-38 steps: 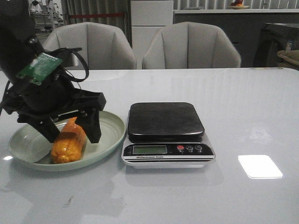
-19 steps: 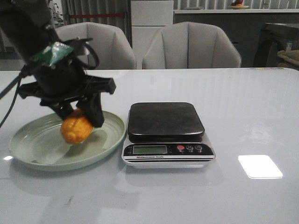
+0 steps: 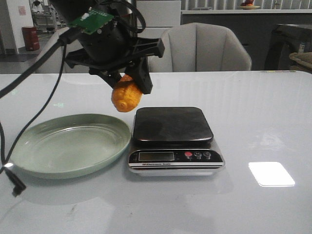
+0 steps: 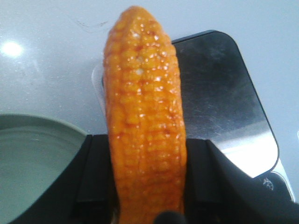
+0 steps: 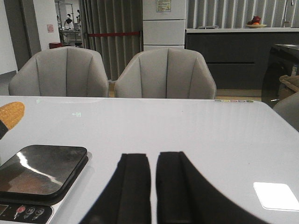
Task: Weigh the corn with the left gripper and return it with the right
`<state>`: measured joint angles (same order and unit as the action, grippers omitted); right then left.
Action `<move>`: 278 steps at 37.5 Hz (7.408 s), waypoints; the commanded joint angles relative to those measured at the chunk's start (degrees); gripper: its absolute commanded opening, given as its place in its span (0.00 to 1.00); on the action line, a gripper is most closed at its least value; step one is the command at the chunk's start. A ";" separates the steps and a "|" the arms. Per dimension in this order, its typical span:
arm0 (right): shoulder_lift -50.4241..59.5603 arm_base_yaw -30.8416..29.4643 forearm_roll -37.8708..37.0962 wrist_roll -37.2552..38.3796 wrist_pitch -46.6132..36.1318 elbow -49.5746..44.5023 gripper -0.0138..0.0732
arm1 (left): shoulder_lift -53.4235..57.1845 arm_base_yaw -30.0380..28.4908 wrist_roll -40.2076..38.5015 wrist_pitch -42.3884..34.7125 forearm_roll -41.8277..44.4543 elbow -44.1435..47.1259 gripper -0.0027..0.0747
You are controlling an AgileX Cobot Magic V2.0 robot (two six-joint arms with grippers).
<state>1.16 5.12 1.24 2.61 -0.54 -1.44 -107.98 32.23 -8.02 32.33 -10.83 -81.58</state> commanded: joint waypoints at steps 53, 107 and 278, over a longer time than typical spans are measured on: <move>0.50 0.08 -0.57 -0.26 -5.03 -0.66 0.40 | 12.59 0.19 -0.12 -1.79 2.52 -0.56 0.65; 0.50 -0.01 -0.57 -0.26 -5.03 -0.66 0.40 | 108.91 -4.66 2.66 6.26 15.88 54.03 0.18; -121.13 39.56 0.77 43.59 63.51 117.57 0.32 | 108.91 -4.66 2.66 6.40 15.88 54.03 0.18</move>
<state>-123.58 42.41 1.61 47.09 66.14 113.96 0.43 27.62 -5.37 43.02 4.89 -26.20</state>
